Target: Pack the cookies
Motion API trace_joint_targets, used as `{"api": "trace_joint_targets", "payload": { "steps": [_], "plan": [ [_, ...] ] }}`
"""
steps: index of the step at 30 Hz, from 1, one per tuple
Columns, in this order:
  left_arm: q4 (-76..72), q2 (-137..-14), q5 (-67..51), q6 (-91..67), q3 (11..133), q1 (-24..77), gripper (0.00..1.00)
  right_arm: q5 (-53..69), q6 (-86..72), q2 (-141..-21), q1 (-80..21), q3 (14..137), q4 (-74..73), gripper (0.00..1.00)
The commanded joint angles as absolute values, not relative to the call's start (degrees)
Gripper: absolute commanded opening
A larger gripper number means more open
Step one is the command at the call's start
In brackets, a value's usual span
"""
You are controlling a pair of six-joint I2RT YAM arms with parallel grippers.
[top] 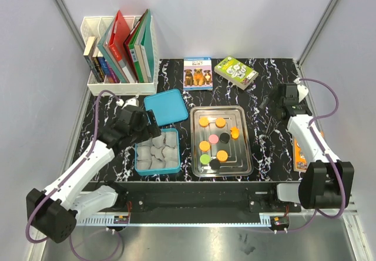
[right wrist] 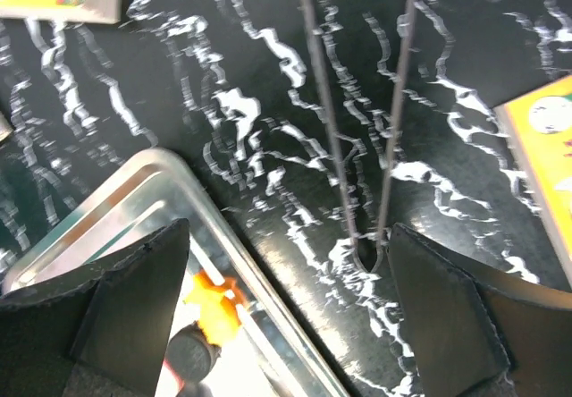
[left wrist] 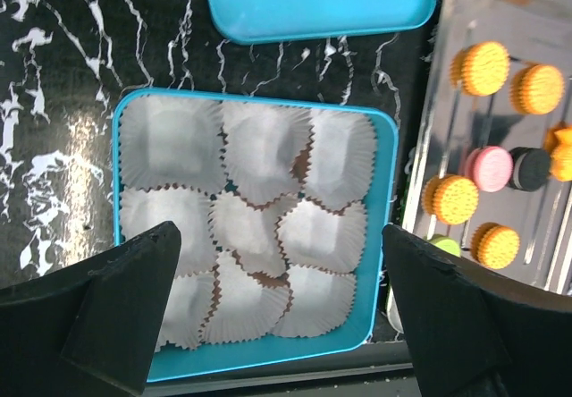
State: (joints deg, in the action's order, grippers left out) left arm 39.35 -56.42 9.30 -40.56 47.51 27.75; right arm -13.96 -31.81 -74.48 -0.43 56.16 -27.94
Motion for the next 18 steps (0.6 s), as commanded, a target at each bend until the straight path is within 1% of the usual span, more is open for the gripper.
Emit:
{"api": "trace_joint_targets", "payload": {
  "steps": [1,3,8,14,18],
  "plan": [
    [39.9,-57.2,10.2,-42.0,49.1,27.7,0.99,-23.5,-32.0,-75.7,-0.7,54.8,-27.2,1.00],
    [39.8,-57.7,9.8,-41.8,48.8,27.6,0.99,-24.5,-31.7,-79.6,-0.6,54.9,-27.9,0.99],
    [39.8,-59.1,7.9,-40.0,49.5,27.6,0.99,-21.4,-30.9,-92.3,-0.6,61.7,-32.3,1.00],
    [39.2,-58.3,6.1,-39.1,49.5,27.7,0.99,-21.6,-31.2,-101.0,-0.3,67.5,-33.6,1.00],
    [39.1,-57.7,5.9,-38.6,49.5,27.7,0.99,-23.1,-30.9,-104.6,-0.4,71.0,-34.8,1.00]
  ]
}}
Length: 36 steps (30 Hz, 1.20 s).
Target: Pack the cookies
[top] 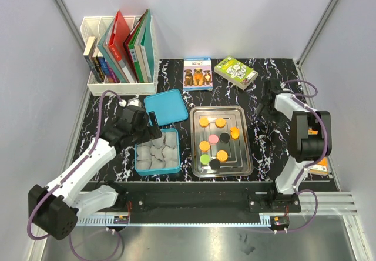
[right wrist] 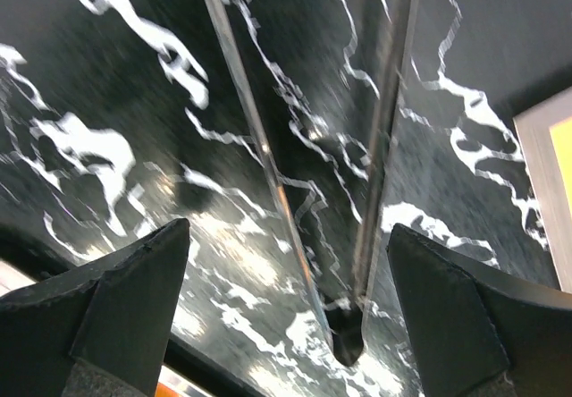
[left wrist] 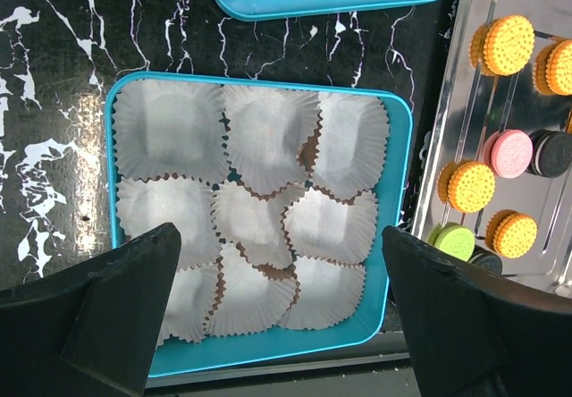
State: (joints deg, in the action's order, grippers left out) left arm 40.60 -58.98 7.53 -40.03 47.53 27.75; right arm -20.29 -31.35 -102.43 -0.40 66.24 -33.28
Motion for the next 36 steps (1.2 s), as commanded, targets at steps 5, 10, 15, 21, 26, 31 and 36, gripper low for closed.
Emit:
{"api": "trace_joint_targets", "payload": {
  "steps": [5,10,15,21,26,31,36],
  "plan": [
    [38.8,-58.3,4.7,-38.7,49.0,27.7,0.99,-23.6,-30.1,-108.4,2.5,72.3,-35.9,1.00],
    [38.6,-59.1,3.9,-38.6,49.0,27.7,0.99,-23.4,-30.7,-109.9,3.1,71.2,-36.3,1.00],
    [38.1,-59.9,3.1,-38.8,48.8,27.6,0.99,-22.0,-30.5,-111.3,3.2,70.7,-35.9,0.97],
    [38.0,-59.8,2.5,-38.9,48.3,27.6,0.99,-19.7,-29.6,-112.6,3.3,70.4,-34.6,0.66],
    [37.9,-59.1,2.3,-39.5,48.0,27.7,0.99,-18.3,-28.8,-112.2,3.3,70.0,-33.8,0.60],
    [37.9,-59.1,1.9,-39.6,47.7,27.7,0.99,-16.0,-28.5,-112.6,4.0,69.2,-33.7,0.60],
    [37.9,-58.8,1.3,-39.9,47.5,27.7,0.99,-12.6,-30.6,-111.0,4.7,67.9,-33.5,0.78]
  ]
}}
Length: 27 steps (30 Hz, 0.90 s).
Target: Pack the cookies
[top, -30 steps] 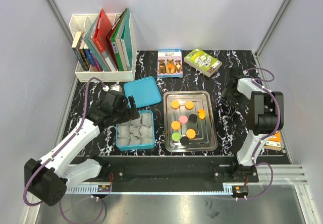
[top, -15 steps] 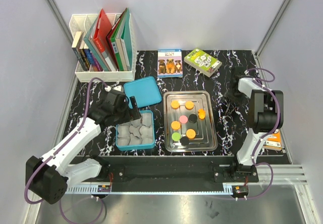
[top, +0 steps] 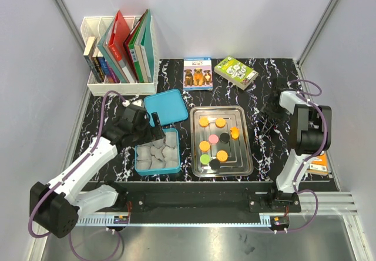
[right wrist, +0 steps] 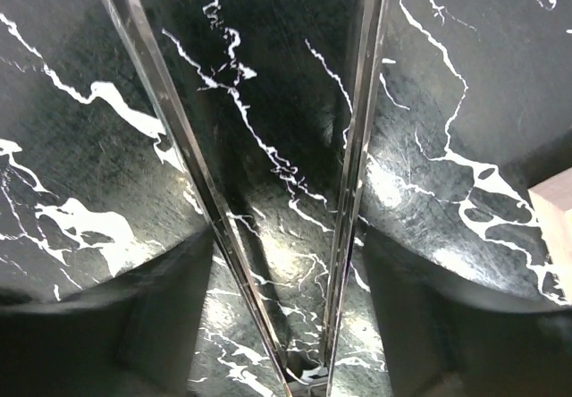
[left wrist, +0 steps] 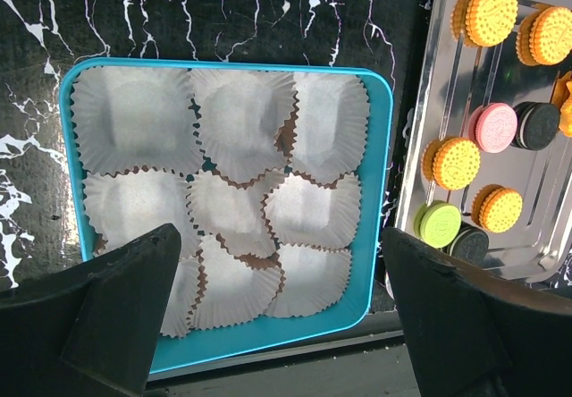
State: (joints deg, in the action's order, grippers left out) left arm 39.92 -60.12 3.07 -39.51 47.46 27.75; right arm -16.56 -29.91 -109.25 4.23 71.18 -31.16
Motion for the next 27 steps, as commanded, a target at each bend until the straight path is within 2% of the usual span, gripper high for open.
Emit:
{"api": "trace_joint_targets", "payload": {
  "steps": [1,4,9,10,12,23,26,27],
  "plan": [
    [37.8,-58.7,1.3,-40.1,47.5,27.7,0.99,-12.3,-31.5,-110.6,4.7,67.2,-33.4,0.80],
    [37.5,-58.4,0.9,-40.2,47.5,27.7,0.99,-11.2,-33.2,-108.9,4.7,65.6,-32.9,0.82],
    [37.5,-57.4,0.4,-40.3,46.8,27.7,0.99,-10.2,-34.2,-108.5,4.7,64.2,-31.2,0.71],
    [37.5,-56.8,0.4,-40.4,46.7,27.7,0.99,-9.5,-34.3,-108.5,4.7,63.7,-30.9,0.66],
    [37.4,-56.3,0.4,-40.4,46.1,27.6,0.99,-8.6,-34.3,-108.3,4.7,62.9,-29.1,0.64],
    [37.2,-56.4,0.3,-41.7,45.5,27.7,0.99,-10.5,-32.0,-108.5,4.8,63.3,-29.6,0.65],
    [37.0,-56.6,-1.1,-42.1,45.4,27.9,0.99,-9.8,-31.6,-108.5,5.0,63.2,-29.5,0.54],
    [37.0,-56.6,-1.1,-42.1,45.3,27.9,0.99,-9.7,-31.3,-108.4,5.0,63.0,-29.4,0.40]
  ]
}}
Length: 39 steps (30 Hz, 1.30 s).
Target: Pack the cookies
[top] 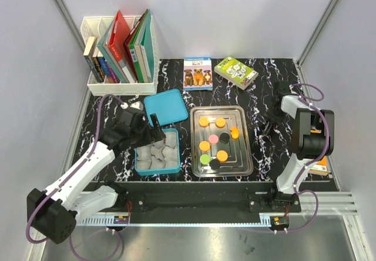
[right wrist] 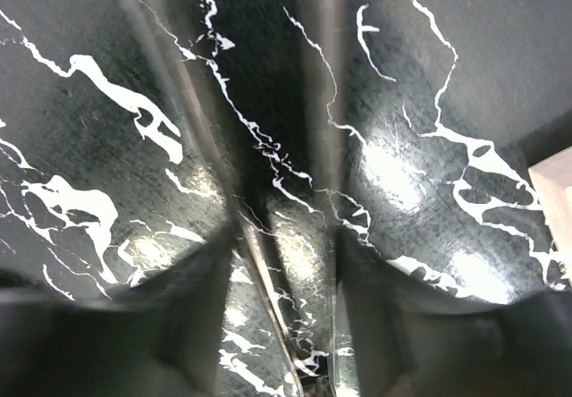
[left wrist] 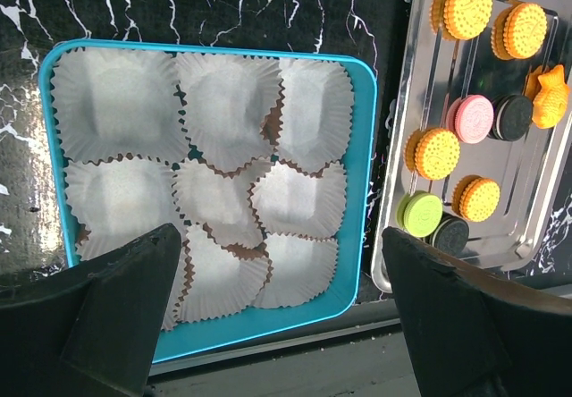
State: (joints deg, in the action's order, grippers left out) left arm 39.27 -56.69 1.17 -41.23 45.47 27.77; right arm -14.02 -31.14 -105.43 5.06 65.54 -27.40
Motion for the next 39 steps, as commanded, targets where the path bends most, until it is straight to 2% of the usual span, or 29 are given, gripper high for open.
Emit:
{"api": "trace_joint_targets", "payload": {
  "steps": [1,2,3,5,6,11,16,19,23,25,28,32,36,39],
  "plan": [
    [37.0,-56.5,-1.1,-42.2,45.1,27.9,0.99,-9.6,-31.2,-108.3,5.0,62.8,-29.4,0.32],
    [36.9,-56.5,-1.0,-42.3,44.9,27.9,0.99,-9.6,-31.3,-108.0,5.0,62.7,-29.4,0.26],
    [36.9,-56.3,-1.0,-42.3,44.7,27.9,0.99,-9.7,-31.2,-107.8,5.0,62.2,-29.3,0.14],
    [37.0,-56.2,-0.9,-42.3,44.4,28.0,0.99,-10.0,-31.1,-107.1,5.0,61.7,-29.4,0.02],
    [37.0,-56.0,-0.7,-42.1,44.2,28.0,0.99,-10.4,-31.2,-106.6,5.0,61.1,-29.4,0.00],
    [37.0,-55.5,-0.4,-41.7,44.1,28.1,0.99,-12.1,-31.3,-98.2,4.2,59.2,-30.8,0.00],
    [37.0,-56.1,-0.3,-41.5,44.5,28.1,0.99,-7.6,-31.3,-87.7,2.4,62.0,-36.9,0.00],
    [37.0,-56.5,-0.2,-41.3,45.1,28.1,0.99,-7.3,-31.8,-79.0,-2.3,64.7,-41.1,0.00],
    [37.0,-56.7,-0.2,-41.2,45.5,28.2,0.99,-10.5,-31.6,-73.8,-9.9,69.9,-47.5,0.00],
    [37.0,-56.7,1.2,-41.1,45.8,28.2,0.99,-8.1,-30.8,-70.8,-11.3,70.0,-48.7,0.00],
    [37.1,-56.5,1.5,-41.1,45.7,28.3,0.99,-5.3,-28.4,-68.6,-13.4,70.8,-52.2,0.00],
    [37.1,-56.4,1.5,-41.0,45.2,28.6,0.99,6.7,-23.7,-68.6,-15.2,74.2,-59.8,0.00],
    [37.1,-56.4,1.8,-40.6,45.1,28.7,0.99,2.2,-23.6,-69.8,-27.7,76.7,-68.7,0.00],
    [37.1,-56.3,2.1,-40.9,45.0,28.9,0.99,-2.2,-25.7,-71.5,-33.4,76.1,-71.5,0.00]
  ]
}}
